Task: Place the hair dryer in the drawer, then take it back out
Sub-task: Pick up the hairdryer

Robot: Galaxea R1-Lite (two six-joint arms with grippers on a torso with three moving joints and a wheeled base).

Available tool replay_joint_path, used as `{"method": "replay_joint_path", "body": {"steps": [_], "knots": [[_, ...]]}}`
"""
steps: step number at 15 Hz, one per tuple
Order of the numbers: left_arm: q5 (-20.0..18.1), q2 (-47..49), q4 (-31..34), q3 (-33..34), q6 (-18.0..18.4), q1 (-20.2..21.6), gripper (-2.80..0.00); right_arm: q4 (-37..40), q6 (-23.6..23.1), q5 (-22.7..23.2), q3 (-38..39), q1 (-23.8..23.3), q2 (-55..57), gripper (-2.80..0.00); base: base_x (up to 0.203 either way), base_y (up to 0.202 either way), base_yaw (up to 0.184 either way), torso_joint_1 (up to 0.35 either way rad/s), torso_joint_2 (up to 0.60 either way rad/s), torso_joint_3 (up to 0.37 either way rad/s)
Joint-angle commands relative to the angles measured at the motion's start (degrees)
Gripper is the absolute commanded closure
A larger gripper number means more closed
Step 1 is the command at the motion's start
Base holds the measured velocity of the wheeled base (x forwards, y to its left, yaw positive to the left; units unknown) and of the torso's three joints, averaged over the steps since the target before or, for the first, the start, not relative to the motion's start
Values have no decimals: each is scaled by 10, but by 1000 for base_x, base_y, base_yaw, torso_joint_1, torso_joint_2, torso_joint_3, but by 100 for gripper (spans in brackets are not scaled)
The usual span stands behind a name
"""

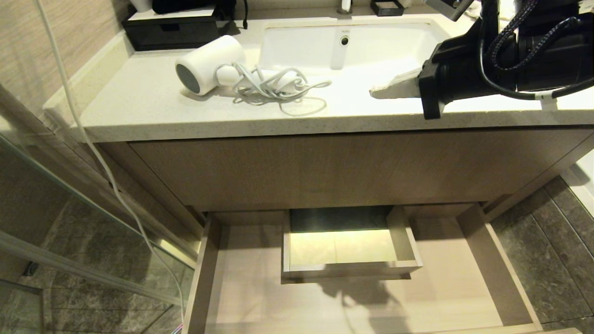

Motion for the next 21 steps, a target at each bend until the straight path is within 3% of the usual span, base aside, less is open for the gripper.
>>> {"method": "replay_joint_path", "body": {"steps": [1,16,21], "knots": [[0,0,-1,23,0,0,-280,0,-3,2,0,1,-3,0,0,0,0,0,0,0],[0,0,0,23,-2,0,-280,-11,-6,2,6,1,-5,0,0,0,0,0,0,0],[0,0,0,23,-2,0,-280,-76,-51,3,7,2,8,0,0,0,0,0,0,0]]}}
